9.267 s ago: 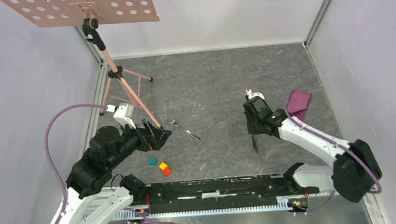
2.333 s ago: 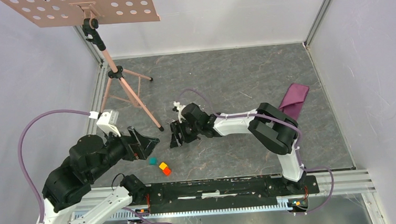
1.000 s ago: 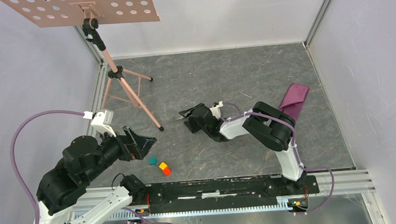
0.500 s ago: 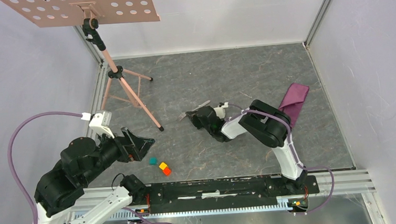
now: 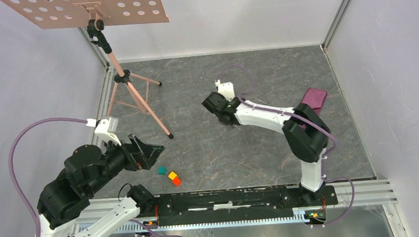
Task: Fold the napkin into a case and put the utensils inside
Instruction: Rotate the fork from the center of the board, then pick up the fork from the center of the board.
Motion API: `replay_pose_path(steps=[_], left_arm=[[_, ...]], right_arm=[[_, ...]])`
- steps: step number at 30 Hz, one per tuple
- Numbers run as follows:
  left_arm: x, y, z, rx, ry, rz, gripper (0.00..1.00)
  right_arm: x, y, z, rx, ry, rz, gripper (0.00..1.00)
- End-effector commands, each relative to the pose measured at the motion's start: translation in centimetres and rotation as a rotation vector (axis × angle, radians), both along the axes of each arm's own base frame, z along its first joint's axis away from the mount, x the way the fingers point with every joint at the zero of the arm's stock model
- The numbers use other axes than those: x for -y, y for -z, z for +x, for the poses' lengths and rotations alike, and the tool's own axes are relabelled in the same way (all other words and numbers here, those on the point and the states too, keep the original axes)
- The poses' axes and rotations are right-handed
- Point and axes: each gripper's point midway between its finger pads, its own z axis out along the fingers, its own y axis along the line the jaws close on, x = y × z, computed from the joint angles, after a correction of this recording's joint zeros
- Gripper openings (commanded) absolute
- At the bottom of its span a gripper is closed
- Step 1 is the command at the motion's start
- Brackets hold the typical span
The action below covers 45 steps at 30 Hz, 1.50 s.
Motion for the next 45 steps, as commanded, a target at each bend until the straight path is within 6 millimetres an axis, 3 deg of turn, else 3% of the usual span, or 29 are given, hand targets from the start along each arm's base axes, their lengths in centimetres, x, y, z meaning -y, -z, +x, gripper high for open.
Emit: replay_pose_path(steps=[1, 3, 6, 9, 16, 21, 24, 27, 32, 36, 40, 45], left_arm=[[1.0, -0.6, 0.9, 0.036, 0.025, 0.003, 1.00], [1.2, -0.5, 1.0, 0.029, 0.029, 0.007, 1.00], [1.4, -0.3, 1.1, 0.023, 0.033, 0.006, 1.00], [1.6, -0.1, 1.2, 0.015, 0.034, 0.007, 1.00], [2.2, 0.3, 1.3, -0.004, 0.045, 0.000, 1.00], [2.0, 0.4, 1.4, -0.009, 0.034, 0.001, 1.00], [2.3, 0.7, 1.4, -0.021, 0.036, -0.001, 1.00], [2.4, 0.7, 1.5, -0.025, 0.039, -0.002, 1.00], [2.5, 0.9, 1.6, -0.027, 0.039, 0.003, 1.00], [2.7, 1.2, 1.7, -0.036, 0.041, 0.008, 1.00], [3.0, 1.3, 1.8, -0.043, 0.054, 0.013, 1.00], [2.8, 1.0, 1.7, -0.032, 0.050, 0.012, 1.00]], right_arm=[[9.7, -1.3, -4.8, -0.231, -0.160, -0.827, 0.00], [10.1, -2.5, -5.5, -0.219, -0.164, -0.966, 0.00], [8.9, -2.3, -6.6, -0.212, -0.206, -0.958, 0.00], [7.1, -1.6, -7.5, -0.243, -0.261, -0.898, 0.13], [1.7, 1.1, -9.1, -0.304, -0.479, -0.584, 0.40], [-2.5, -0.6, -9.8, -0.216, -0.695, -0.148, 0.59], [-1.5, -1.3, -9.0, -0.192, -0.738, 0.024, 0.61], [0.3, -1.5, -7.7, -0.162, -0.759, 0.031, 0.61], [6.4, -0.2, -5.0, -0.170, -0.659, -0.282, 0.56], [9.5, 0.5, -3.9, -0.186, -0.636, -0.448, 0.55], [10.5, 2.1, -3.6, -0.211, -0.646, -0.427, 0.51], [9.9, 4.7, -4.6, -0.248, -0.730, -0.249, 0.44]])
